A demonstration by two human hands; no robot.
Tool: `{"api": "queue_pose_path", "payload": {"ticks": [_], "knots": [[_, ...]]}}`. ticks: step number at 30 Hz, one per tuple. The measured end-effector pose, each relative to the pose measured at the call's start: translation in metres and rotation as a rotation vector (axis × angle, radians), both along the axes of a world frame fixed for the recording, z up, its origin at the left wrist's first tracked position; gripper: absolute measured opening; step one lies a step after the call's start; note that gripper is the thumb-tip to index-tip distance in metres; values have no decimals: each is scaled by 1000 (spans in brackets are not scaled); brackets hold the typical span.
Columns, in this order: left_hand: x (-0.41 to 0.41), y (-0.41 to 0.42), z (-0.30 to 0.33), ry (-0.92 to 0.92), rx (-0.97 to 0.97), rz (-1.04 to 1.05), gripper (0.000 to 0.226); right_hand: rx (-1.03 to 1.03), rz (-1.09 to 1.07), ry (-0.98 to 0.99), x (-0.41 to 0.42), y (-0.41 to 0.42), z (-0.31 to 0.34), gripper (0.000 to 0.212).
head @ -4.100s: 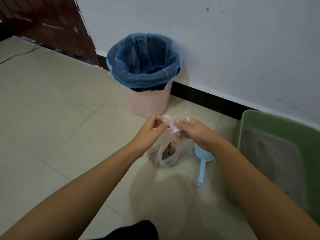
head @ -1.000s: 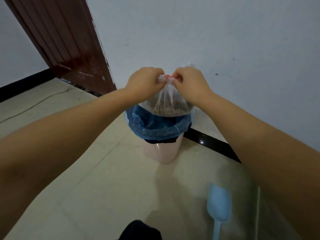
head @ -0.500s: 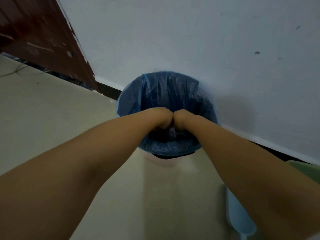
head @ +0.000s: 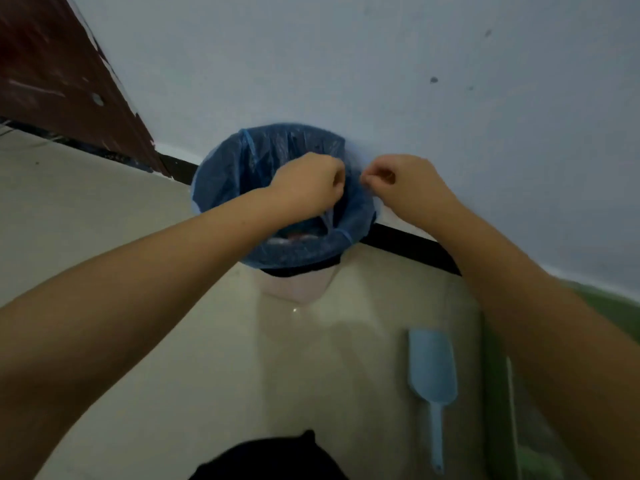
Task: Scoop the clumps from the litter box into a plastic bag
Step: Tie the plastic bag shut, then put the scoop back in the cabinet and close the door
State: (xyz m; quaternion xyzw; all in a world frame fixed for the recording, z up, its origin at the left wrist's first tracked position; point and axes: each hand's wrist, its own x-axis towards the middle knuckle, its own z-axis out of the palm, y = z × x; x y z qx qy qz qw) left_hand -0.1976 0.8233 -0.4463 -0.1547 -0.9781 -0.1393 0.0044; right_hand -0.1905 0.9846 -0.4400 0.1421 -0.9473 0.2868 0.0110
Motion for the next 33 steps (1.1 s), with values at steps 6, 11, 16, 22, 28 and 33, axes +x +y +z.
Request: {"api": "queue_pose_path", "payload": {"ticks": [6,11,16,22,28,33], "knots": [[100,87,-60,-124,431,-133,14,-77,-382,-406,116,98,-119,20],[142,132,-189,-738,412,113,19,-62,-672,-712,211,119,-207,46],[155,164,-236,-1049,449,250,31,-212,-685,-968,245,117,-239,47],[159,183,-230,-1366,693,425,29,-403,-671,-911,223,124,-221,19],[128,206,-166,-1275,929,407,18,-701,-760,-710,187,133,-165,21],[109,259,-103,-1288,863,103,13,-711,-978,-442,181,162,-111,19]]}}
